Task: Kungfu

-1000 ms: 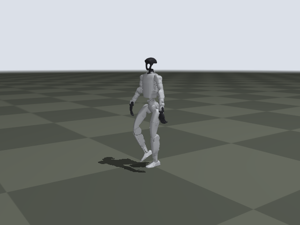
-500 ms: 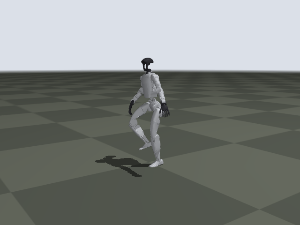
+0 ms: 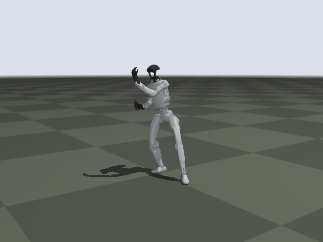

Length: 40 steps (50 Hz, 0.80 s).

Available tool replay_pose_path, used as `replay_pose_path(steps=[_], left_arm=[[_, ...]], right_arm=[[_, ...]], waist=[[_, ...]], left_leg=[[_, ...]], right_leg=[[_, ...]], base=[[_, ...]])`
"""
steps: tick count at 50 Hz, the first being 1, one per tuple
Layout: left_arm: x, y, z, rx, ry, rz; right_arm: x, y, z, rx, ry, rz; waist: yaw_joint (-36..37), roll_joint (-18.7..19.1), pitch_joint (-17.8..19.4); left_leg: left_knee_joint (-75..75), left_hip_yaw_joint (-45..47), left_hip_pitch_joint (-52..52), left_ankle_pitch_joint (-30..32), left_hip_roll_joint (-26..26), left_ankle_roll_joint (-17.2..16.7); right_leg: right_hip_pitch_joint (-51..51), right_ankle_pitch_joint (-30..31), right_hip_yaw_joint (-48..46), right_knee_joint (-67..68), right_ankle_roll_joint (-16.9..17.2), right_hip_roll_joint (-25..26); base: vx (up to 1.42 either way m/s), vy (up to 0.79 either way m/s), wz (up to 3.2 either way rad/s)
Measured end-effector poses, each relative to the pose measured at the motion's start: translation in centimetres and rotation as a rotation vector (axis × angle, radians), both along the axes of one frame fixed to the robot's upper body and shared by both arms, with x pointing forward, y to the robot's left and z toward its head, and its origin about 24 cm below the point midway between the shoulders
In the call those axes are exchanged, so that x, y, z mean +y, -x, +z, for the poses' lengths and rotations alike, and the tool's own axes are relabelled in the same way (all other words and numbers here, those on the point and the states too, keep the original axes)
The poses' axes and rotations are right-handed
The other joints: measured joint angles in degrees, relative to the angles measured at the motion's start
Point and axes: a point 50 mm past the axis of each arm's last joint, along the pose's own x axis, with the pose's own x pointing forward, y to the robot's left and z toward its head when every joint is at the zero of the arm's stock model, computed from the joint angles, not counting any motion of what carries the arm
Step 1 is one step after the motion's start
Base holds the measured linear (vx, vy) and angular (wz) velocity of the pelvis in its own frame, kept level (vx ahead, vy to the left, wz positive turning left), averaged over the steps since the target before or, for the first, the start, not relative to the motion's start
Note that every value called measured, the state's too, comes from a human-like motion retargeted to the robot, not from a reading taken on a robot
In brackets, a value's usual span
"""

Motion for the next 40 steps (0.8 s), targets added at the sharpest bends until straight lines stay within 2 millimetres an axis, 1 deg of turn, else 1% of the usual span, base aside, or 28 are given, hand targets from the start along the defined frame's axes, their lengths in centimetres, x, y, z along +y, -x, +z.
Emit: replay_pose_path(steps=[2,3,4,5,8,10,12,15,17,22,25,28,30,31,33,35,37,38,40], left_arm=[[-0.4,0.2,-0.7,-0.019,-0.042,0.004],[-0.5,0.5,-0.9,-0.041,-0.061,0.027],[-0.6,0.7,-1.0,-0.067,-0.083,0.052],[-0.7,0.9,-1.1,-0.096,-0.106,0.077],[-0.7,1.0,-1.6,-0.148,-0.170,0.140],[-0.3,0.7,-1.7,-0.175,-0.210,0.199],[0.4,0.2,-1.9,-0.195,-0.244,0.291],[2.2,-0.8,-1.9,-0.230,-0.302,0.498],[4.0,-1.2,-1.5,-0.297,-0.349,0.695],[9.3,-1.5,0.2,-0.512,-0.460,1.261],[12.4,-1.1,1.7,-0.606,-0.473,1.559],[14.1,-0.8,3.0,-0.650,-0.461,1.750],[14.5,-0.6,3.9,-0.664,-0.452,1.832],[14.4,-0.4,4.3,-0.672,-0.445,1.853],[14.0,0.0,5.4,-0.697,-0.415,1.888],[13.2,0.8,6.7,-0.750,-0.360,1.929],[12.3,1.4,7.8,-0.816,-0.311,1.996],[12.2,1.7,8.2,-0.841,-0.288,2.031],[11.8,2.2,8.9,-0.887,-0.239,2.079]], right_arm=[[0.5,-0.5,2.0,-0.077,0.012,0.067],[0.6,-0.5,2.8,-0.104,0.021,0.082],[0.5,-0.4,3.4,-0.125,0.034,0.081],[0.4,-0.2,4.1,-0.143,0.047,0.071],[-0.5,1.0,5.3,-0.170,0.100,-0.001],[-1.2,1.9,6.2,-0.185,0.148,-0.058],[-1.8,2.8,7.3,-0.196,0.224,-0.108],[-2.0,3.6,8.8,-0.201,0.375,-0.147],[-1.6,3.9,10.1,-0.227,0.470,-0.136],[0.3,3.6,13.4,-0.361,0.742,-0.068],[1.9,3.4,15.5,-0.483,0.897,-0.019],[2.7,2.4,17.4,-0.621,1.034,-0.013],[3.1,1.7,19.0,-0.712,1.122,-0.047],[3.2,1.3,19.9,-0.753,1.170,-0.071],[2.9,-0.1,21.6,-0.798,1.273,-0.138],[1.7,-3.3,23.4,-0.779,1.414,-0.232],[0.3,-8.7,25.4,-0.731,1.546,-0.340],[-0.1,-11.6,26.3,-0.691,1.614,-0.396],[-0.9,-17.6,27.6,-0.549,1.797,-0.537]], waist=[[-3.77,2.58,5.18],[-4.78,3.09,7.11],[-5.69,3.56,8.24],[-6.56,4.00,8.98],[-5.24,3.10,8.27],[-3.82,2.29,7.05],[-1.60,2.38,5.10],[2.50,2.35,1.91],[5.02,1.81,0.18],[9.90,-2.65,-3.47],[12.72,-5.21,-4.68],[15.99,-9.47,-5.15],[17.69,-12.32,-5.01],[18.51,-13.67,-4.91],[20.57,-16.42,-4.04],[23.81,-19.83,-1.86],[26.34,-23.72,0.63],[26.77,-25.03,1.97],[27.04,-26.33,3.92]], left_leg=[[0.80,5.59,2.92,-2.10,3.30,-1.07],[0.45,4.63,3.53,-0.66,3.77,-2.85],[1.24,3.71,3.02,-0.99,4.22,-2.94],[2.59,2.81,1.96,-2.21,4.66,-2.18],[3.56,4.55,2.33,-3.46,5.08,-3.38],[4.24,5.51,2.34,-4.76,4.61,-3.09],[6.69,3.51,-0.11,-6.59,4.77,-2.62],[9.53,-0.37,-2.96,-9.13,4.55,-2.76],[11.42,-3.09,-5.03,-10.93,3.61,-2.69],[13.33,-7.41,-7.24,-14.17,-2.45,-2.69],[13.54,-10.37,-7.99,-15.40,-7.27,-2.04],[12.87,-12.92,-8.10,-15.65,-13.60,-1.23],[12.02,-15.66,-8.81,-15.27,-18.50,-0.71],[11.70,-17.31,-9.44,-15.05,-21.05,-0.39],[11.22,-20.29,-10.46,-14.64,-25.66,0.44],[11.33,-22.82,-11.29,-14.50,-28.51,1.01],[11.89,-23.99,-11.58,-14.71,-30.33,1.15],[11.91,-24.45,-11.28,-14.65,-31.69,1.29],[11.97,-26.23,-11.12,-14.40,-34.45,1.44]], right_leg=[[2.16,0.90,-0.33,-1.65,0.11,1.53],[3.04,1.12,-0.34,-2.10,0.25,1.88],[3.71,1.38,-0.81,-2.71,0.43,1.86],[4.28,1.65,-1.52,-3.40,0.65,1.66],[4.02,2.58,-0.87,-3.84,1.53,0.94],[4.12,2.90,-0.79,-4.20,2.22,0.09],[5.06,2.94,-1.97,-4.97,2.81,-0.40],[7.70,3.40,-4.24,-7.14,4.04,-1.12],[9.70,3.80,-5.48,-8.99,5.25,-1.82],[14.87,4.78,-8.17,-13.19,9.76,-5.98],[19.46,5.25,-10.97,-16.18,12.80,-8.10],[24.25,5.53,-12.85,-18.84,16.04,-10.45],[27.20,5.45,-14.02,-20.40,18.05,-11.09],[28.43,5.37,-14.87,-21.11,18.78,-11.08],[30.89,5.37,-17.30,-22.35,19.82,-11.21],[33.13,5.48,-19.33,-23.64,20.21,-10.84],[34.81,5.32,-18.38,-24.51,20.57,-10.82],[35.91,5.05,-17.64,-24.73,20.74,-11.01],[38.08,4.32,-16.85,-25.30,21.07,-10.64]], base=[[-0.38,0.18,-0.49],[-0.12,0.22,-0.43],[-0.01,0.23,-0.20],[0.05,0.20,-0.10],[0.14,0.29,-0.24],[0.19,0.36,0.07],[0.27,0.38,0.35],[0.28,0.37,0.54],[0.20,0.34,0.81],[0.18,0.31,1.26],[0.19,0.32,1.69],[0.18,0.32,2.15],[0.08,0.19,2.62],[0.01,0.13,2.77],[-0.07,0.01,2.57],[-0.15,-0.22,1.83],[-0.08,-0.32,1.38],[0.02,-0.29,1.55],[0.08,-0.30,1.64]])
